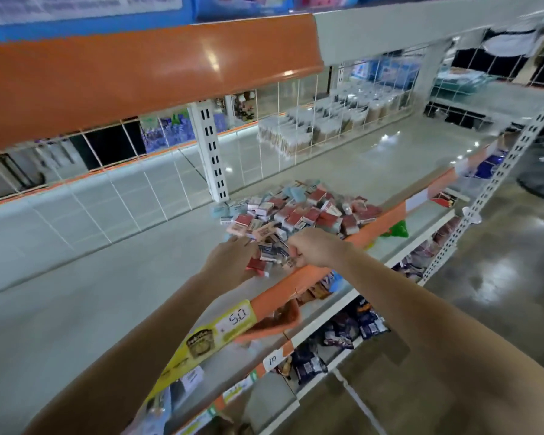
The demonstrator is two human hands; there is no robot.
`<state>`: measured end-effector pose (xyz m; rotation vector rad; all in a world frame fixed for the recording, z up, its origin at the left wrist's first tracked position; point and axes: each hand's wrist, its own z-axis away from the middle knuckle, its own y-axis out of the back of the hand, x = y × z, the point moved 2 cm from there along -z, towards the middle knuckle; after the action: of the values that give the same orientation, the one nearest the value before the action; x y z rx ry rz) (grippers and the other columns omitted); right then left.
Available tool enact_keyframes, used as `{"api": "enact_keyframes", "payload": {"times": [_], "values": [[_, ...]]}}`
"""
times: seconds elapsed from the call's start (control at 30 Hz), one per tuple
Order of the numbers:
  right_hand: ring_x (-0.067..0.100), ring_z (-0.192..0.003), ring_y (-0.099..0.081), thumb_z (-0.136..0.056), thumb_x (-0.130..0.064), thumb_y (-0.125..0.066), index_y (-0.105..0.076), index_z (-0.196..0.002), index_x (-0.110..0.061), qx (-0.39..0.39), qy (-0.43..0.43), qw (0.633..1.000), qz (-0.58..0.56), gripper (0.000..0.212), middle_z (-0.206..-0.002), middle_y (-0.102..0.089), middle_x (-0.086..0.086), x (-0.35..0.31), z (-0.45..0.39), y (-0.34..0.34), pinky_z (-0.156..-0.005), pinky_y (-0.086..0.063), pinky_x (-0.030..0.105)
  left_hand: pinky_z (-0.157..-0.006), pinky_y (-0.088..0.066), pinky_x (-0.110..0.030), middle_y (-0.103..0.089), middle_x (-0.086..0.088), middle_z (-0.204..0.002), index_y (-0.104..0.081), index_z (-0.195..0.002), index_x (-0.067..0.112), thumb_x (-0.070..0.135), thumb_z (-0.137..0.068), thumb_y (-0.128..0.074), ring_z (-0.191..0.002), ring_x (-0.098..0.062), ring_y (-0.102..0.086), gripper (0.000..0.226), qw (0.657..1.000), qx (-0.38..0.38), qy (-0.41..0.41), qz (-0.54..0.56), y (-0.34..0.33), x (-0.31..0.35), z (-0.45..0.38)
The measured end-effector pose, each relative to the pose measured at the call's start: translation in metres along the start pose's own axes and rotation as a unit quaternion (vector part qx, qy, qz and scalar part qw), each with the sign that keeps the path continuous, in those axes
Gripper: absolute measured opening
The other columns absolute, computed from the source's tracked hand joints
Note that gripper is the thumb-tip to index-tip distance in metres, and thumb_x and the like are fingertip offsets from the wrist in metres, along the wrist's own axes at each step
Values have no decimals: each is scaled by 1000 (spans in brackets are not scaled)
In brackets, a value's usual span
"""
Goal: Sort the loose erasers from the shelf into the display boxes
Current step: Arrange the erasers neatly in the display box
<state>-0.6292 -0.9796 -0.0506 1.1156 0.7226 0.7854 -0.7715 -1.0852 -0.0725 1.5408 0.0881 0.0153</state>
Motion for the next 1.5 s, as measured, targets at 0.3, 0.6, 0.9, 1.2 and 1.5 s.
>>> {"api": "enact_keyframes", "payload": {"times": [0.3,0.6,0.9,1.2,1.5], "values": [[15,-95,-56,-86,-7,-64,-57,-113,-8,14,-2,993,-119,28,-110,-59,3,5,8,2,-78,-43,22,-84,-44,-29,-63,2,-105,-60,-109,23,42,-88,-57,-100,-16,-56,29,997,35,28,55,8,4,15],[10,-81,-57,-87,-19,-65,-59,-103,-13,85,11,966,-242,18,-92,-60,-6,12,18,4,-68,-41,16,-74,-42,-25,-66,3,-93,-69,-98,19,27,-90,-56,-89,-13,-58,18,969,79,71,223,12,-10,27],[21,-86,-69,-84,10,-58,-62,-109,-2,61,-20,733,-677,29,-98,-63,11,-3,26,-2,-76,-58,28,-81,-55,-29,-69,-3,-85,-65,-93,15,21,-95,-53,-83,-15,-67,13,831,6,149,536,13,-12,28],[17,-84,-70,-83,0,-63,-60,-114,3,61,-34,688,-722,31,-105,-68,15,-6,25,-17,-77,-57,23,-70,-58,-26,-61,-11,-78,-61,-89,5,12,-95,-52,-69,-16,-63,13,744,-3,175,645,15,-6,27],[22,-74,-68,-96,-17,-49,-57,-106,0,100,-81,693,-709,21,-89,-68,16,-11,26,-19,-66,-58,26,-71,-58,-31,-60,-11,-88,-58,-103,2,5,-90,-59,-77,-19,-64,14,691,-25,172,702,16,0,18]]}}
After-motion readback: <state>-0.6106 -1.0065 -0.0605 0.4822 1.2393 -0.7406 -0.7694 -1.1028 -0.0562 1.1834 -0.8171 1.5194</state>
